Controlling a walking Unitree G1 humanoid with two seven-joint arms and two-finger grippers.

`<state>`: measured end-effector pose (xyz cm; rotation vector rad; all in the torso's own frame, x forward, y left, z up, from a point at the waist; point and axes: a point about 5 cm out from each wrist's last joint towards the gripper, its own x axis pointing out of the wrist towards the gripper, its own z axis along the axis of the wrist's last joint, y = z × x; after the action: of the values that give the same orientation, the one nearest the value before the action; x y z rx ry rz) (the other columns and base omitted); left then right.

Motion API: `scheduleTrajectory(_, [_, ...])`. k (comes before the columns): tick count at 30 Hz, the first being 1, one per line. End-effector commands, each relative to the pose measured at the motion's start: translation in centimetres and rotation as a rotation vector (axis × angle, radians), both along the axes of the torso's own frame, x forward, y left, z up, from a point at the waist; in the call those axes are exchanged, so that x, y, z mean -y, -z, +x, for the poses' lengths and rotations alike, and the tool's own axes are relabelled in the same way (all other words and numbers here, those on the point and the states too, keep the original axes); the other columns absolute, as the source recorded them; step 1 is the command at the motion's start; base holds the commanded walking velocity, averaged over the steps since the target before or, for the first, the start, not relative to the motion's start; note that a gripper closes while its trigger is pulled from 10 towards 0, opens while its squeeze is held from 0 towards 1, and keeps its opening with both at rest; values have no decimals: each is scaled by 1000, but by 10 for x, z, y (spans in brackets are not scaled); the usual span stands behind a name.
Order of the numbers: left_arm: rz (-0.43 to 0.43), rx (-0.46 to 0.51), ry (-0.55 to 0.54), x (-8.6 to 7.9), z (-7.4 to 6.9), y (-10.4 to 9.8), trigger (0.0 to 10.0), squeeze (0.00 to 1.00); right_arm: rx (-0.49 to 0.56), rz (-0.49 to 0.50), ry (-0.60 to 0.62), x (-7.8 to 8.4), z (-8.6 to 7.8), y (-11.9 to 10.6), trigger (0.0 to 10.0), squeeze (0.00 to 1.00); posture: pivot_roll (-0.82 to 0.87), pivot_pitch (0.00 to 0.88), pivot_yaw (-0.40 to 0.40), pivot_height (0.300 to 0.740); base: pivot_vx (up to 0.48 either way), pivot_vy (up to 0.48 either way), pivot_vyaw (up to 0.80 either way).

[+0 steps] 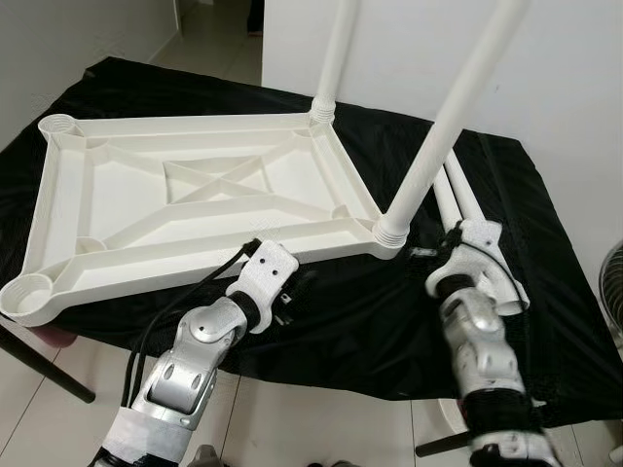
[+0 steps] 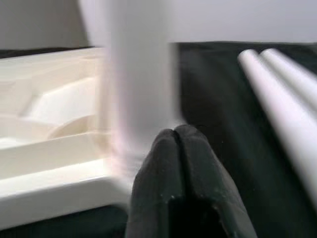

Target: Building children table

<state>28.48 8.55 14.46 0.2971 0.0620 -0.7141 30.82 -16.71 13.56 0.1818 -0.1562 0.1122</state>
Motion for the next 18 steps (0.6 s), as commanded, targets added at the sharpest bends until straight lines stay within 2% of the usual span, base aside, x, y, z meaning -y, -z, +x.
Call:
scheduleTrajectory(1, [3, 33, -192, -7, 9, 0, 10000, 0, 14, 6, -6, 0, -7, -2, 10000, 0, 145, 76, -115, 740, 0, 0, 0])
scheduleTrajectory(5, [2, 54, -246, -14, 16, -3, 10000, 0, 2, 17, -12, -3, -21, 6, 10000, 0, 129, 73, -107, 740, 0, 0, 0])
scheduleTrajectory(8, [-5, 61, -251, -14, 17, -5, 10000, 0, -1, 16, -11, -3, -23, 7, 10000, 0, 129, 73, -107, 740, 0, 0, 0])
scheduleTrajectory(11, [-26, 83, -229, -14, 17, -11, 10000, 0, -15, 9, -4, -1, -28, 11, 10000, 0, 116, 70, -96, 740, 0, 0, 0])
scheduleTrajectory(13, [-47, 107, -176, -12, 15, -16, 10000, 0, -19, 5, 2, 0, -30, 10, 10000, 0, 108, 65, -88, 740, 0, 0, 0])
scheduleTrajectory(18, [-20, 105, -175, -11, 14, -13, 10000, 0, -13, 1, -1, -1, -29, 8, 10000, 0, 109, 66, -88, 740, 0, 0, 0])
